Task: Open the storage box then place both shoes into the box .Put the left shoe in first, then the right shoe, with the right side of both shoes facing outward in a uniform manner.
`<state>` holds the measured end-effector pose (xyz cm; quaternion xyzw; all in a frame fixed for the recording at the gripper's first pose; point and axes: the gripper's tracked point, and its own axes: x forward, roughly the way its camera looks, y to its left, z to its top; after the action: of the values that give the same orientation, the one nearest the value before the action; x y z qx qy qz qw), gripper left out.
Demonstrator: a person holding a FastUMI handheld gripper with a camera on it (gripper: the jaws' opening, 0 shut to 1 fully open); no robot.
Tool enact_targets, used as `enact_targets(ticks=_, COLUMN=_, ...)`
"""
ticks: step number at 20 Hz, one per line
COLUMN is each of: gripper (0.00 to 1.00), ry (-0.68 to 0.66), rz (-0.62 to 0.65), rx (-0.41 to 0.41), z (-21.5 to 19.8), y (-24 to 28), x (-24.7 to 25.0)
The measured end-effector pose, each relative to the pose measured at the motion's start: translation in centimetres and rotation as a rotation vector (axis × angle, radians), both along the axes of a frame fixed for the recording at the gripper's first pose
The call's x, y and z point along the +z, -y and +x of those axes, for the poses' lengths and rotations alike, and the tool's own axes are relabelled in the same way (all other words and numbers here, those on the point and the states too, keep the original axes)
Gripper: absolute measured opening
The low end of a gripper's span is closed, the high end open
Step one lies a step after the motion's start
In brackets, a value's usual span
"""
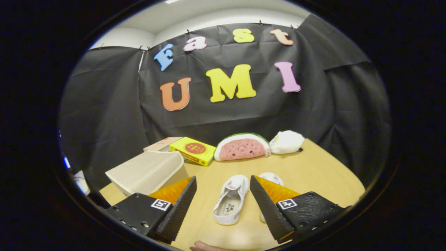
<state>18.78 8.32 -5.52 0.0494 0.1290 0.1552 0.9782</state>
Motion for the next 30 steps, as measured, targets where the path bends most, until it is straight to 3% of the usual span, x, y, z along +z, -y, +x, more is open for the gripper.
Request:
enact_targets(ticks=5, gripper=0.96, ry=-0.209, rz=0.216, rx=0.208, z=4.5, y=-6.3, x=-1.6)
enact_targets(ticks=7, gripper=0.95, ry=-0.332, rz=0.306, rx=0.312, z=4.9, y=-9.9, x=-2.7)
enact_targets(ticks=14, gripper=0.94, ry=-0.572, rz=0.566, rx=0.527, z=5.4, y=-17.6, x=-3.5)
enact_targets(ticks=22, gripper=0.93, ry=-0.707, rz=0.701, rx=0.561, z=6.8, y=-21.1, x=-6.2)
enact_targets(ticks=24, gripper=0.81, ry=-0.7, rz=0.685, rx=0.56, z=6.9, y=-20.6, x=-6.0)
enact_targets(ticks=30, gripper=0.58, ry=-0.688, rz=0.607, rx=0.496, z=6.4, y=-19.6, x=-5.4)
